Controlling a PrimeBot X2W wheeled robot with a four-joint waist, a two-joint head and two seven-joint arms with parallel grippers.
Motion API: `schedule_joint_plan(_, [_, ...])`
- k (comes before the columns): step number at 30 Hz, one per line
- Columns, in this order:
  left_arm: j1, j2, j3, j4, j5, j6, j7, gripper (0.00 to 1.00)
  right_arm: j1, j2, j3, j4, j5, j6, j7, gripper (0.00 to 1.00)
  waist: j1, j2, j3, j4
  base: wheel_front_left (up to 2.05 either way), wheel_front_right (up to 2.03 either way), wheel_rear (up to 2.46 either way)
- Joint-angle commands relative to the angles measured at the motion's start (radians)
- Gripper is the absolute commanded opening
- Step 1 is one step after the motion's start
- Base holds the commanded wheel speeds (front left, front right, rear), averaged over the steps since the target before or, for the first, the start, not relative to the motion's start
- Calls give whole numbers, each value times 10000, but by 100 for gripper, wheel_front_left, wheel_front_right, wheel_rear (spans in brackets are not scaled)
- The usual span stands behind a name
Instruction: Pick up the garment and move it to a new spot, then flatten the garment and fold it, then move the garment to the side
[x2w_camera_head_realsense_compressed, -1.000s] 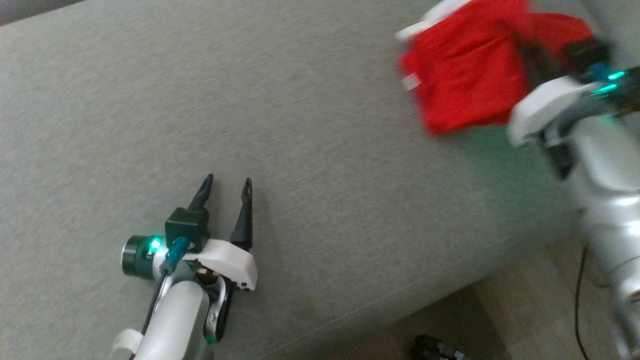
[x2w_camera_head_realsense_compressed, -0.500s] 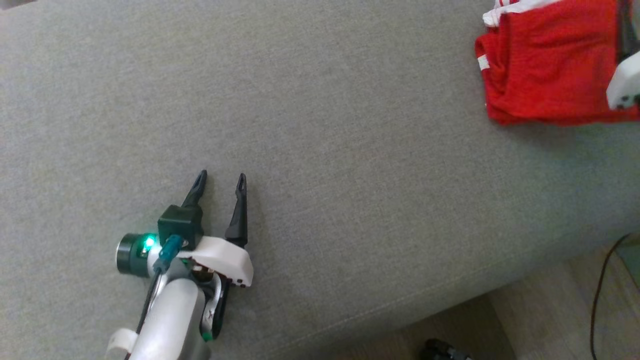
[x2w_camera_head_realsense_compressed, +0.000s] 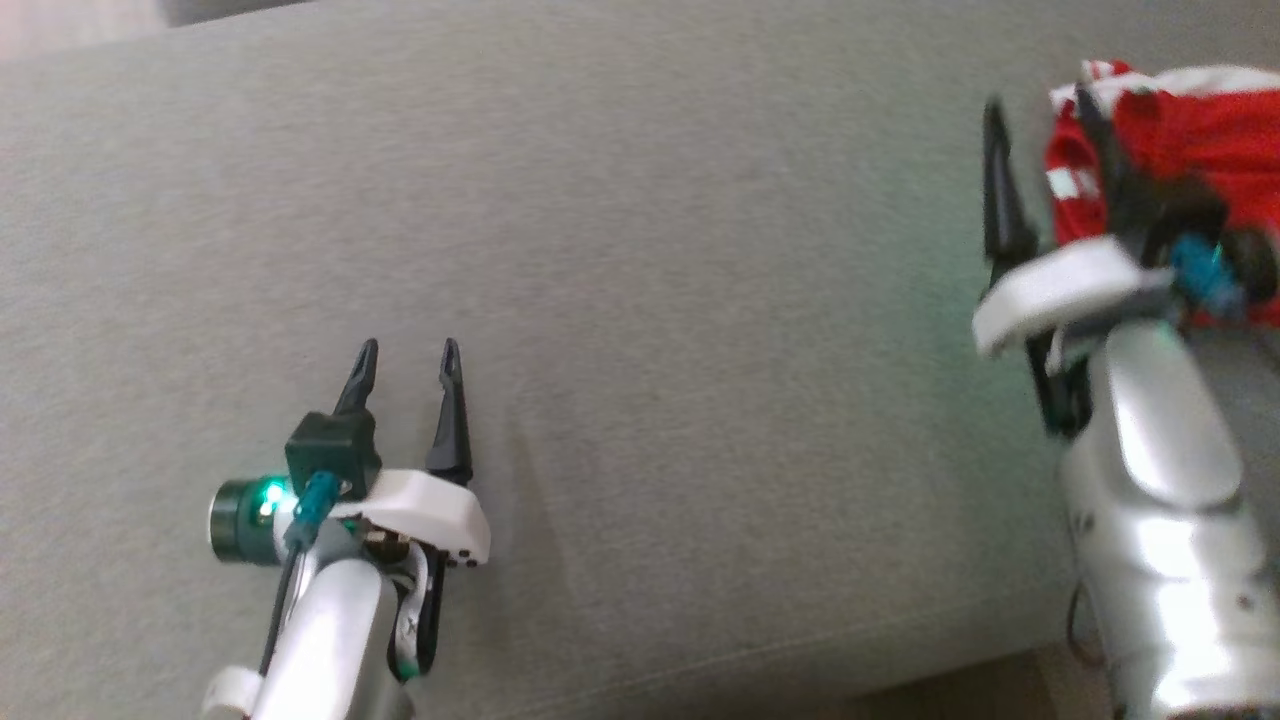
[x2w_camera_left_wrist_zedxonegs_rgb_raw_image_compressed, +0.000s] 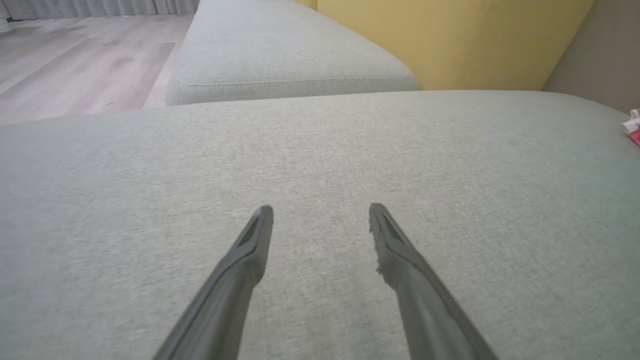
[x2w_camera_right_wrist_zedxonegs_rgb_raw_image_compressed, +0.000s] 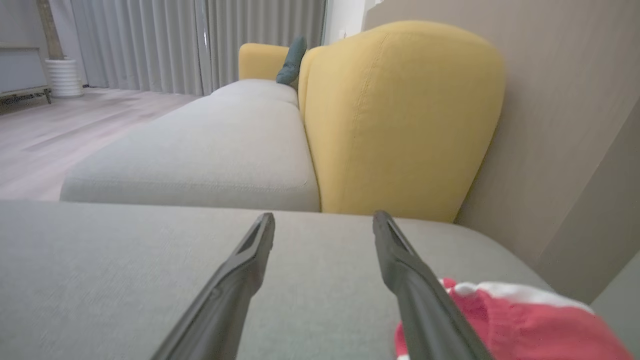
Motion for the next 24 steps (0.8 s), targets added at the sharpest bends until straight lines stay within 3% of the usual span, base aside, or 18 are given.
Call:
schedule_joint_plan(1, [100,72,344,-376,56,86,-53,100,429,157,245,-532,151,63,-63,100,0,0,-409,719,0,0,0])
schedule_joint_plan(12, [743,72,974,-550,-232,456,-53,100,2678,228,980,-1022,1745,63,-64,100,0,0,-952,2029,0,0,0])
schedule_joint_plan(24, [1077,72,1576,-786,-357,227,-53,100,3227,230,1333,-1240,2275,63,-64,100,0,0,-1432,2126,0,0,0])
